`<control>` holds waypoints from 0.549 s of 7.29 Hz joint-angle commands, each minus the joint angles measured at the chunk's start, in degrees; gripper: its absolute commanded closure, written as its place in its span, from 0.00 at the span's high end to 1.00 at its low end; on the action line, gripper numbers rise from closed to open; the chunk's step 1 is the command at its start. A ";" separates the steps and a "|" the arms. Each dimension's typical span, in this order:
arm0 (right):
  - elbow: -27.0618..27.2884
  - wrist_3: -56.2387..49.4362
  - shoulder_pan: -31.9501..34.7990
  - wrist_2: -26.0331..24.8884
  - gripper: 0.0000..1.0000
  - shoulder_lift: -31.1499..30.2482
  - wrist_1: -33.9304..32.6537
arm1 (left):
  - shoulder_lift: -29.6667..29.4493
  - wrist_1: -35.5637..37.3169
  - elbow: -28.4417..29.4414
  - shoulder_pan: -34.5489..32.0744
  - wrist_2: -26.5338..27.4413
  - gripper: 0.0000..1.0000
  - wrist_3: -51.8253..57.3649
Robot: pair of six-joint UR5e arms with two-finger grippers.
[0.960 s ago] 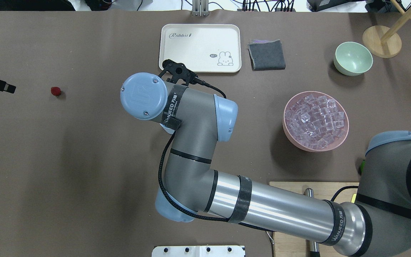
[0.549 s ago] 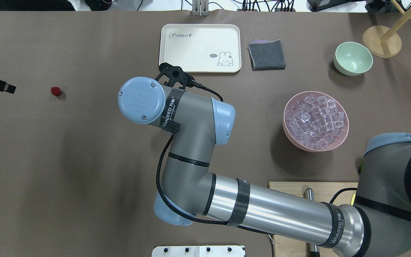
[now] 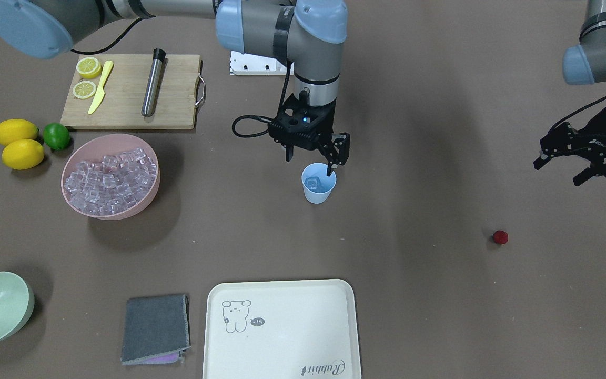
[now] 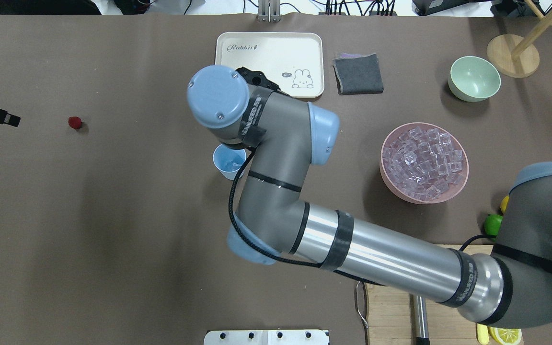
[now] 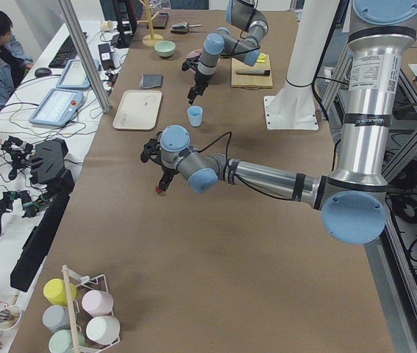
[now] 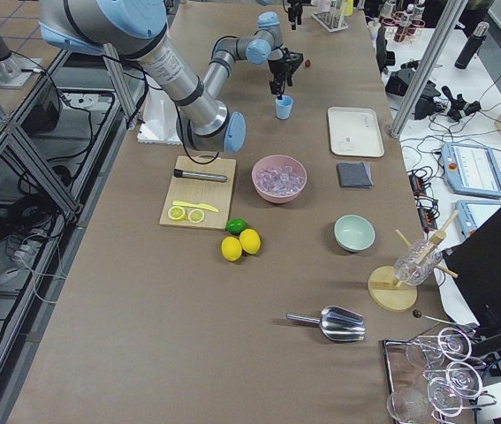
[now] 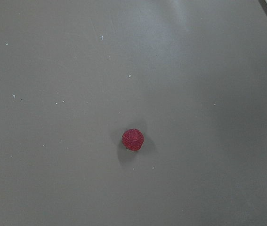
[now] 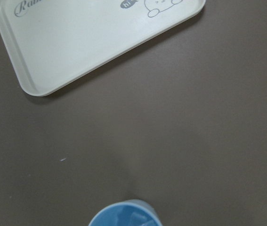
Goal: Put ice and strawberries in cup
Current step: 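Release the ice cube into the light-blue cup with the right gripper, then return the right gripper to the pink ice bowl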
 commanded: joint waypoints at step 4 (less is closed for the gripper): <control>18.95 -28.99 10.61 6.43 0.99 -20.63 -13.81 | -0.32 -0.01 -0.18 0.09 0.23 0.99 -1.07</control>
